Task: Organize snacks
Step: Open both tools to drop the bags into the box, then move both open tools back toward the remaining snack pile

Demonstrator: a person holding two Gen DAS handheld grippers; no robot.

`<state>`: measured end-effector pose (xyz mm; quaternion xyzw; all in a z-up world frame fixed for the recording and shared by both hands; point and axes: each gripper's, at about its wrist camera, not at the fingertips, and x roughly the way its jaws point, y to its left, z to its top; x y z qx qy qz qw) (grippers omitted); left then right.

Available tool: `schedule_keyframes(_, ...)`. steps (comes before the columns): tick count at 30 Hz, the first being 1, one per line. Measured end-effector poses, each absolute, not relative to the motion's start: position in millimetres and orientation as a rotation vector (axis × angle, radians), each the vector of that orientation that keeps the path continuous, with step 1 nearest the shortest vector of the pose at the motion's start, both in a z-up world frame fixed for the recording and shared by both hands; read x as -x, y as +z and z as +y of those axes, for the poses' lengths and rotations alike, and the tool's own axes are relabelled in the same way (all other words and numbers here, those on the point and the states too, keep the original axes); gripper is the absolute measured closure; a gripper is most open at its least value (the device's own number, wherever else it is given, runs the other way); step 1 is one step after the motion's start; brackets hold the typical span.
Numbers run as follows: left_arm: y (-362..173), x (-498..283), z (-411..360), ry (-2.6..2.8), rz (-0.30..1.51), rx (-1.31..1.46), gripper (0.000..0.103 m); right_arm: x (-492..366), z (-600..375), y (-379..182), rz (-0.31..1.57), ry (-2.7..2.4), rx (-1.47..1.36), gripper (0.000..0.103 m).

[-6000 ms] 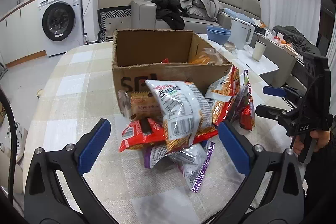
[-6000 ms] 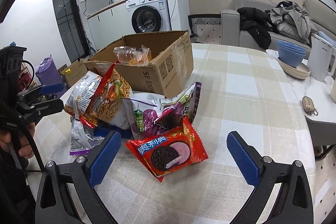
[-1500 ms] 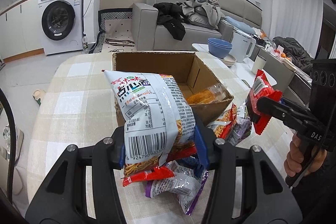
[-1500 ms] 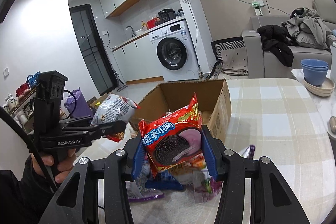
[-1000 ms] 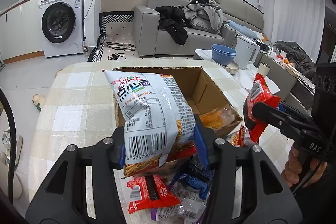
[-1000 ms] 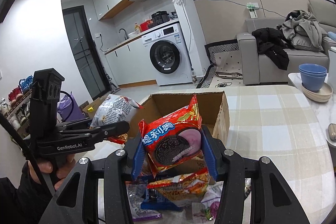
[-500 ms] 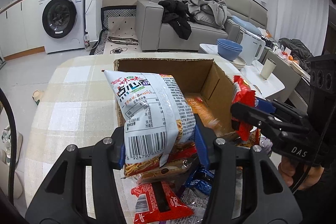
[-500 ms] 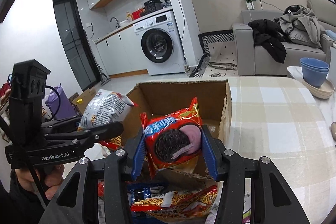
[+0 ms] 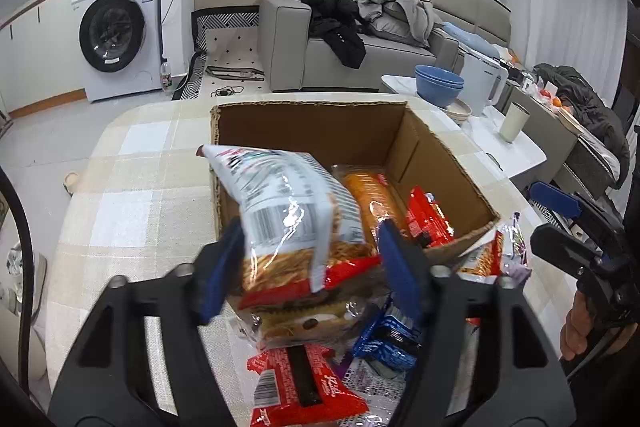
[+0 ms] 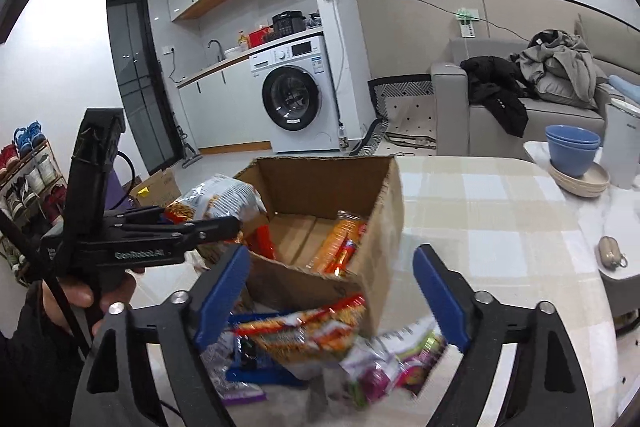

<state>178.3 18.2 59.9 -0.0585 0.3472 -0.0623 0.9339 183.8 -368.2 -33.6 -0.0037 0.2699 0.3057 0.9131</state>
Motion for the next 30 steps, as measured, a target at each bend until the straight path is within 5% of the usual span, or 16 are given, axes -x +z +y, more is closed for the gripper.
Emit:
schedule_keyframes(7,63,-154,4,-0.106,0.681,0.075,0.001,-185,-409,-44,0.601,0.545,-0.031,0.001)
schedule_keyframes(30,32,-72,21,-0.071,0.698,0.134,0.001,-174,-411,-70,0.694,0.599,0.035,0.001)
